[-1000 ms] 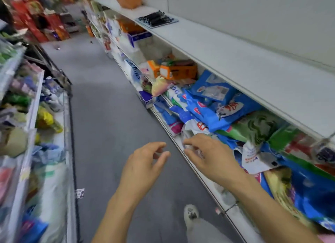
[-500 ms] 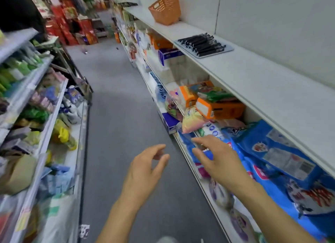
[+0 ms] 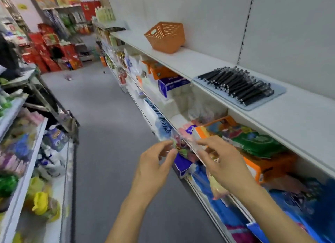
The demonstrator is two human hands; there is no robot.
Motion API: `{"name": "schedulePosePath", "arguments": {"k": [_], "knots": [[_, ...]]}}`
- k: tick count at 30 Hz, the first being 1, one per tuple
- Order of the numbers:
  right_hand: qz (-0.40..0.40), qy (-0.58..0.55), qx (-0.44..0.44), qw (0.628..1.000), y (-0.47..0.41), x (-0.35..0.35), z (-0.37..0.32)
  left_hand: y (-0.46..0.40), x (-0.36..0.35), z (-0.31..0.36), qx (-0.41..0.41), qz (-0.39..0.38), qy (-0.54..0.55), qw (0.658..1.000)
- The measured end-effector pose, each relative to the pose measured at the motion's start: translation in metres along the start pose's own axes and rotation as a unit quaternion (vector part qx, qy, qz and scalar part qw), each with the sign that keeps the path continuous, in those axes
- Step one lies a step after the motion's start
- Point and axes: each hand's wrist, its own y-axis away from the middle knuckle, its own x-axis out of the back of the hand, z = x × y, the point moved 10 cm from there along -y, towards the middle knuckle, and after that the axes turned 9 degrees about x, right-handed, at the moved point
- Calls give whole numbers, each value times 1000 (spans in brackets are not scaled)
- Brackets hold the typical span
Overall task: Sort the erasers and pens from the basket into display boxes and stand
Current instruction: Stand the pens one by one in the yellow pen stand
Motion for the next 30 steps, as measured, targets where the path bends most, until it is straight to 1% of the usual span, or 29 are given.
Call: {"name": "schedulePosePath", "arguments": {"k": [3,5,8,12,14,16,17,19,22,24,25,26,28,30], "knots": [[36,39,-23,998,-62,-5,9,-83,14,2,-16,-45,19,999],[68,69,-46,994,-95,1,22,-137,13,3,-34,-75,12,997],[96,119,-96,984,-127,17,49,-204,-6,14,-65,-117,-4,991],[142,184,-152,961,-155,42,84,-272,-49,45,-132,-176,-13,975],[156,236,-186,941,-162,59,103,-302,-73,59,-171,-200,-30,964],[182,287,-239,910,-162,84,123,-329,-95,72,-204,-220,-57,952],[193,306,-275,891,-159,99,133,-342,-106,78,-216,-232,-72,946],[186,327,-373,848,-147,124,155,-370,-129,90,-226,-259,-110,933],[143,321,-516,781,-117,141,187,-408,-164,102,-203,-301,-177,915],[130,315,-573,746,-100,144,201,-426,-184,111,-202,-315,-230,898],[128,305,-595,732,-93,143,205,-431,-196,114,-191,-338,-242,889],[131,290,-614,722,-88,141,207,-436,-207,114,-165,-373,-240,881],[156,252,-638,711,-82,136,207,-440,-221,110,-85,-451,-199,866],[201,217,-635,714,-84,134,202,-439,-228,109,-19,-514,-141,846]]}}
